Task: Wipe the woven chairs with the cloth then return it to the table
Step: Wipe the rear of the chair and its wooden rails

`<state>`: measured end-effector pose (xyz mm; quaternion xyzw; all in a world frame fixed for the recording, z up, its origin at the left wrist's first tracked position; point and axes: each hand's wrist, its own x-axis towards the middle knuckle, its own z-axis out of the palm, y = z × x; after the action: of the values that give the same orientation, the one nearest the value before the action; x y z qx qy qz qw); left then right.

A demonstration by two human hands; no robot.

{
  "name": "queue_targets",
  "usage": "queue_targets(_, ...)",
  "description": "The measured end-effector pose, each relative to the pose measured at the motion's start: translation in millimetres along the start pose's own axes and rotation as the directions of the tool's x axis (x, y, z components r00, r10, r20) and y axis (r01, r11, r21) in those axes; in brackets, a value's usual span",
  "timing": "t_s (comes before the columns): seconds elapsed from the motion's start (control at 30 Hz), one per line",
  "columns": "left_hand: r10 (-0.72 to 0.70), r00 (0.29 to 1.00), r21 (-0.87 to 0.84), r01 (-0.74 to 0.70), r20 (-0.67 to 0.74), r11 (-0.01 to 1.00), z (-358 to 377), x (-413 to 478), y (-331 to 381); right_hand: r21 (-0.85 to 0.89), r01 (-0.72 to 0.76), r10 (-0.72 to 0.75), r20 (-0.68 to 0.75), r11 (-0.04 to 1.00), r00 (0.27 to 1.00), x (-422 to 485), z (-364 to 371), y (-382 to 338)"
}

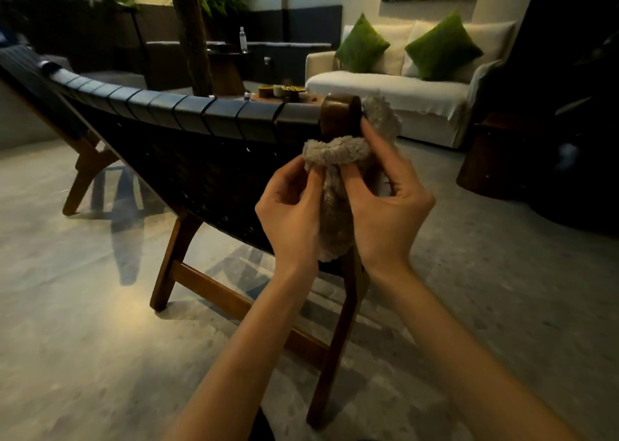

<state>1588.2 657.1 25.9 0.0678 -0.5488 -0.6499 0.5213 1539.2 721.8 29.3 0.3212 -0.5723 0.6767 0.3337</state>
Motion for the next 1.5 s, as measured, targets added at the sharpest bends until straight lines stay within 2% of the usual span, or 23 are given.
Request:
queue_targets(0.13, -0.046, 0.999, 0.046, 0.047, -0.013, 0.998, 3, 2, 6, -0.025, 0.029, -0.025, 0.150, 0.999, 0.988, 7, -2, -3)
queue_targets(0.27, -0.037, 0.999, 0.126, 0.034, 0.020, 0.991, 0, 5, 9, 0.007, 0.099, -0.096, 0.312, 0.995, 0.945, 14, -3, 1)
queue_targets(0.37, -0.062, 0.997, 0.156, 0.055, 0.040, 0.986, -2, 6, 13, 0.007, 0.148, -0.140, 0.382, 0.989, 0.914, 20, -1, 4)
queue_targets(0.63, -0.071, 0.991, 0.212, 0.046, 0.115, 0.976, -8, 11, 20, -0.072, 0.136, -0.088, 0.462, 0.988, 0.883, 30, -11, -10)
queue_targets(0.7, -0.056, 0.991, 0.200, 0.030, 0.124, 0.979, -10, 13, 19, -0.109, 0.142, -0.079, 0.447, 0.984, 0.891, 31, -13, -18)
queue_targets(0.77, -0.008, 0.990, 0.197, -0.020, 0.139, 0.980, -14, 12, 19, -0.163, 0.210, -0.130, 0.398, 0.964, 0.908, 26, -13, -29)
queue_targets(0.83, 0.059, 0.982, 0.202, -0.095, 0.179, 0.975, -19, 13, 23, -0.225, 0.313, -0.220, 0.360, 0.923, 0.907, 25, -9, -40)
queue_targets(0.93, 0.121, 0.977, 0.192, -0.155, 0.175, 0.969, -29, 24, 30, -0.365, 0.429, -0.247, 0.449, 0.827, 0.859, 35, 6, -57)
queue_targets(1.0, 0.158, 0.971, 0.203, -0.193, 0.178, 0.960, -39, 38, 33, -0.508, 0.529, -0.252, 0.515, 0.679, 0.819, 45, 19, -65)
queue_targets(1.1, 0.220, 0.941, 0.208, -0.276, 0.256, 0.939, -57, 60, 30, -0.657, 0.627, -0.223, 0.596, 0.418, 0.772, 53, 38, -69)
queue_targets(1.17, 0.250, 0.925, 0.197, -0.312, 0.286, 0.930, -67, 72, 25, -0.689, 0.658, -0.213, 0.624, 0.303, 0.752, 53, 49, -67)
queue_targets(1.27, 0.275, 0.916, 0.178, -0.334, 0.291, 0.926, -78, 87, 20, -0.748, 0.644, -0.252, 0.600, 0.162, 0.760, 48, 69, -66)
queue_targets(1.33, 0.258, 0.924, 0.164, -0.311, 0.283, 0.936, -88, 97, 17, -0.758, 0.634, -0.243, 0.593, 0.153, 0.768, 44, 84, -66)
queue_targets(1.43, 0.214, 0.938, 0.188, -0.270, 0.274, 0.944, -113, 116, 14, -0.760, 0.614, -0.144, 0.597, 0.213, 0.789, 37, 115, -65)
queue_targets(1.5, 0.186, 0.941, 0.211, -0.251, 0.284, 0.945, -130, 132, 16, -0.777, 0.594, -0.108, 0.586, 0.208, 0.803, 33, 139, -64)
